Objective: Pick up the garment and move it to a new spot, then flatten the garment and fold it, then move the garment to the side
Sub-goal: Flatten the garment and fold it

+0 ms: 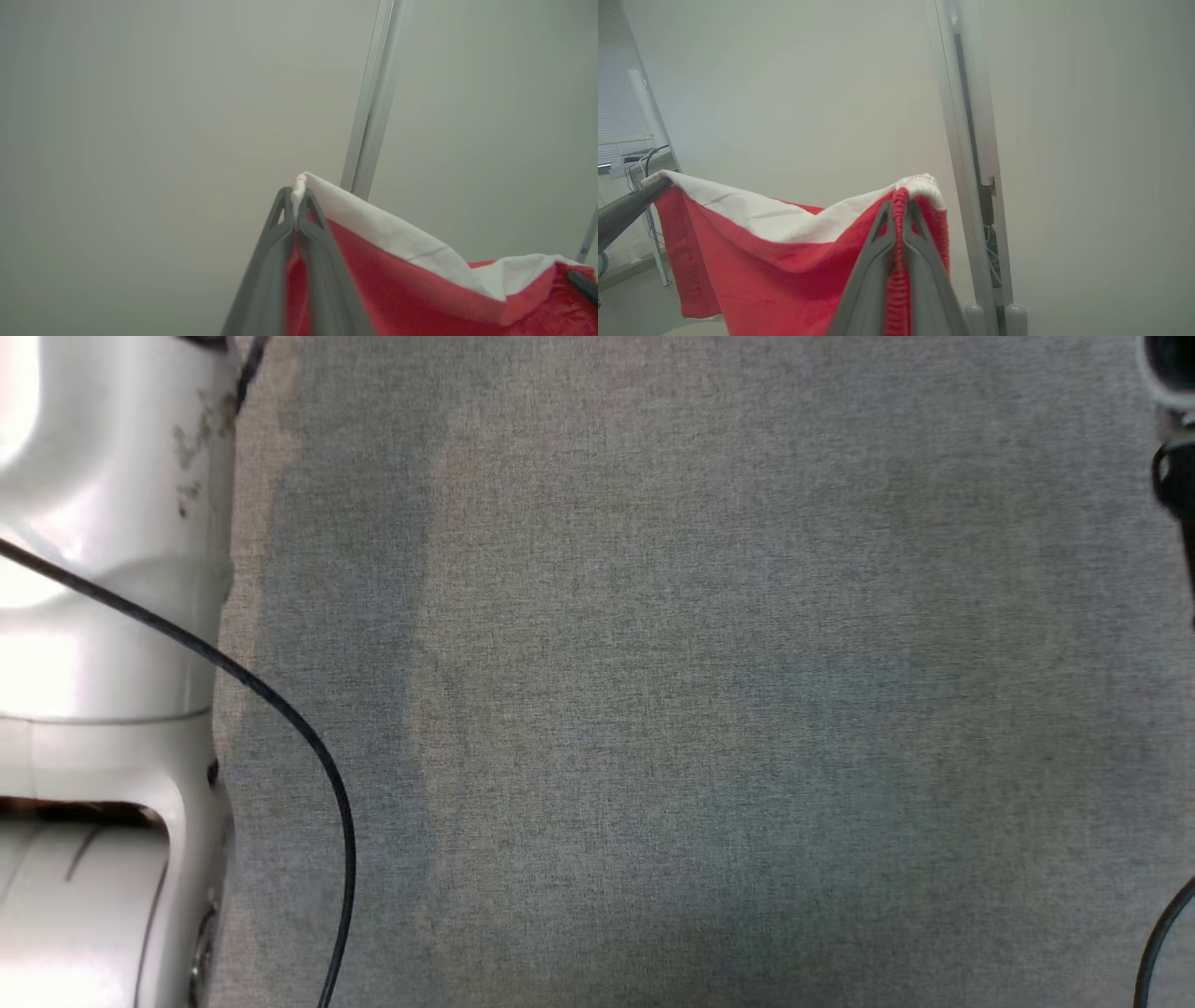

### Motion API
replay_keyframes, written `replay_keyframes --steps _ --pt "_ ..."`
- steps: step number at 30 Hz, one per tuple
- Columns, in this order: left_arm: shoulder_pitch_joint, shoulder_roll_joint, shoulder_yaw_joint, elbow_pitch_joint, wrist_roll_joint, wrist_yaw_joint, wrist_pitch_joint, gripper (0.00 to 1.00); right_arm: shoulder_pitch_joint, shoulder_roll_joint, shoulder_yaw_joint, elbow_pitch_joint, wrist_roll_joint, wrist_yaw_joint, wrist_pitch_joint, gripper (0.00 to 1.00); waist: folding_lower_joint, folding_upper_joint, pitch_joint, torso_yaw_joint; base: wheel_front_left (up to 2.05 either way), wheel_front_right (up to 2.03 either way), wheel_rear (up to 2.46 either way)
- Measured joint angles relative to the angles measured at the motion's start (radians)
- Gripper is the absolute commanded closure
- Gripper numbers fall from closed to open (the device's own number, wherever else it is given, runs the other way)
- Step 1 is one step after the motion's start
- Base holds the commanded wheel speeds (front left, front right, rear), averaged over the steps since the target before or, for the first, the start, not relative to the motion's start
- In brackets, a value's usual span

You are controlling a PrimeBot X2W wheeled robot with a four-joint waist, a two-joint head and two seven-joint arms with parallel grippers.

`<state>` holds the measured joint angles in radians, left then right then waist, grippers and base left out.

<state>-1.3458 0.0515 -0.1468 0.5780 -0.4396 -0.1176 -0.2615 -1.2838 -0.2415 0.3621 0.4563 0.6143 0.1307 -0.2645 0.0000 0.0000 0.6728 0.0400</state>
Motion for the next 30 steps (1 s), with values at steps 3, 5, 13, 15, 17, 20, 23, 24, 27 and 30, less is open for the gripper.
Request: replay_keyframes --steps 3,5,13,15,17,20,23,24,27,30 --pt "0.056 -0.001 -0.001 0.016 0.014 -0.005 0.000 1.00 0.047 -0.009 0.043 0.012 0.022 0.000 0.000 1.00 0.0000 0.0000 0.019 0.006 0.00 0.00 0.00" --pt "0.074 -0.002 -0.001 0.020 0.013 -0.006 0.000 1.00 0.060 -0.017 0.066 0.015 0.037 0.000 0.000 1.00 0.0000 0.0000 0.021 0.009 0.00 0.00 0.00" --pt "0.237 -0.003 -0.035 0.023 -0.011 -0.009 0.000 1.00 0.165 -0.071 0.180 -0.030 0.143 0.000 0.000 1.00 0.0000 0.0000 -0.027 0.007 0.00 0.00 0.00" --pt "0.277 0.002 -0.042 0.015 -0.018 -0.009 0.000 1.00 0.196 -0.073 0.190 -0.046 0.160 0.000 0.000 1.00 0.0000 0.0000 -0.046 0.005 0.00 0.00 0.00" --pt "0.318 0.015 -0.057 0.012 -0.020 -0.011 0.000 1.00 0.234 -0.078 0.203 -0.053 0.179 0.000 0.000 1.00 0.0000 0.0000 -0.067 0.003 0.00 0.00 0.00" --pt "0.373 0.033 -0.074 0.005 -0.019 -0.011 0.000 1.00 0.288 -0.091 0.241 -0.053 0.211 0.000 0.000 1.00 0.0000 0.0000 -0.103 0.000 0.00 0.00 0.00" --pt "0.441 0.048 -0.092 -0.002 -0.010 -0.012 0.000 1.00 0.349 -0.114 0.299 -0.049 0.263 0.000 0.000 1.00 0.0000 0.0000 -0.155 -0.004 0.00 0.00 0.00" --pt "0.458 0.052 -0.097 -0.002 -0.010 -0.012 0.000 1.00 0.364 -0.118 0.314 -0.050 0.277 0.000 0.000 1.00 0.0000 0.0000 -0.168 -0.005 0.00 0.00 0.00" --pt "0.505 0.066 -0.123 -0.001 -0.005 -0.012 0.000 1.00 0.401 -0.133 0.370 -0.049 0.322 0.000 0.000 1.00 0.0000 0.0000 -0.206 -0.008 0.00 0.00 0.00" --pt "0.557 0.077 -0.147 0.000 -0.003 -0.012 0.000 1.00 0.437 -0.149 0.423 -0.044 0.365 0.000 0.000 1.00 0.0000 0.0000 -0.246 -0.011 0.00 0.00 0.00"
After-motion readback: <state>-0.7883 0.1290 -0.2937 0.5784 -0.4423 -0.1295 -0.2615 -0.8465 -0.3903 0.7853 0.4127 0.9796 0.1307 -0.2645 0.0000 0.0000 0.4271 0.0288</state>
